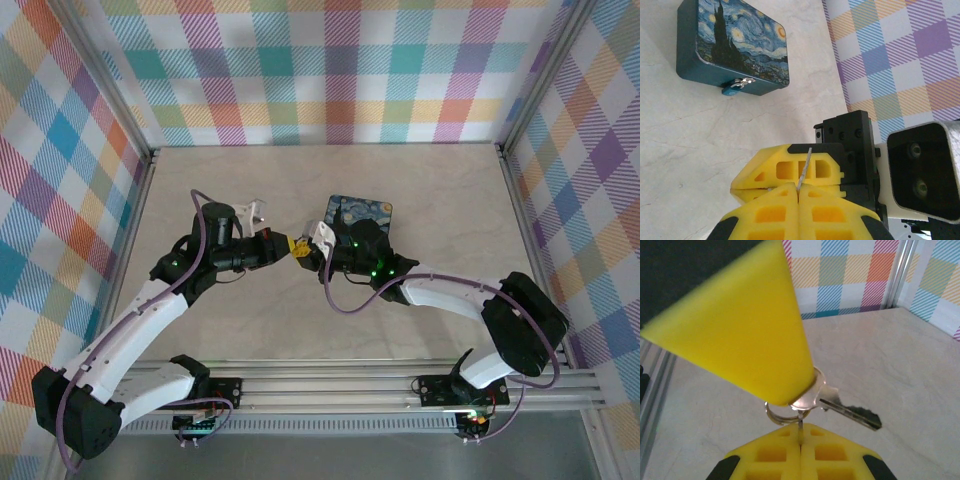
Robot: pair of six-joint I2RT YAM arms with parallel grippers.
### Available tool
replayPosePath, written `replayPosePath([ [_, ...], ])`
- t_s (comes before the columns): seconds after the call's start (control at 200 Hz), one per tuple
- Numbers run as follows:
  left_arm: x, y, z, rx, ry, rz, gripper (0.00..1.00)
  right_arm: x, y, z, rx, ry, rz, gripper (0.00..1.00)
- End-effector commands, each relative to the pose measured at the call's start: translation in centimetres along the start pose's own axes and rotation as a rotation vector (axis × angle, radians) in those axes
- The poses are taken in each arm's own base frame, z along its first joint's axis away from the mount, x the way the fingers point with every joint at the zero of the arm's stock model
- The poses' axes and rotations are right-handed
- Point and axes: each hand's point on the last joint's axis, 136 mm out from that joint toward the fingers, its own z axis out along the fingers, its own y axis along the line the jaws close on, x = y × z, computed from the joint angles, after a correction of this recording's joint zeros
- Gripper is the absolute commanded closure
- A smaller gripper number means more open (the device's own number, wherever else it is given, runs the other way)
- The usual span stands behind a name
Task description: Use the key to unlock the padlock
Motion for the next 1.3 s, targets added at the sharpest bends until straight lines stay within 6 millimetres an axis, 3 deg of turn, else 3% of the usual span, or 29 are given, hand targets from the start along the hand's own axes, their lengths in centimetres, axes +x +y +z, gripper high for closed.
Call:
replayPosePath([
  [0.0,0.2,0.4,-0.4,-0.016,-0.014,-0.011,1.00,-2.0,-0.3,-0.2,0.041,-0.036,-0.062,1.00],
  [0.065,0.2,1.1,-0.7,-0.053,-0.028,-0.019,1.00,-1.3,-0.9,-0.4,0.083,0.013,-0.088,1.00],
  [0.18,0.1,3.2,-1.8,-0.176,-0.070,-0.044,0.62,-0.1,-1.9,-1.2,0.143,0.132,-0.172,1.00],
  [0.24,0.1,4.1,-2.4,-0.222,-0.089,-0.060,0.52,0.4,-2.2,-2.0,0.171,0.174,-0.241,1.00],
  [0.295,0.0,4.6,-2.8,-0.237,-0.107,-0.084,0.49,0.7,-2.5,-2.7,0.192,0.202,-0.308,1.00],
  [0.38,0.1,4.6,-2.8,-0.227,-0.109,-0.146,0.50,1.0,-2.9,-3.5,0.215,0.245,-0.393,1.00],
  [0.555,0.2,3.4,-0.5,-0.086,-0.105,-0.403,0.72,0.9,-3.7,-4.0,0.265,0.258,-0.471,1.00],
  [0.81,-0.2,1.3,1.0,-0.029,-0.158,-0.601,0.68,1.3,-3.5,-2.9,0.257,0.228,-0.481,1.00],
  [1.095,-0.8,-0.6,2.1,0.002,-0.124,-0.654,0.68,1.6,-2.9,-2.1,0.227,0.215,-0.488,1.00],
  [1.295,-0.7,-0.9,3.1,0.006,-0.098,-0.673,0.68,2.0,-2.8,-1.8,0.224,0.217,-0.486,1.00],
])
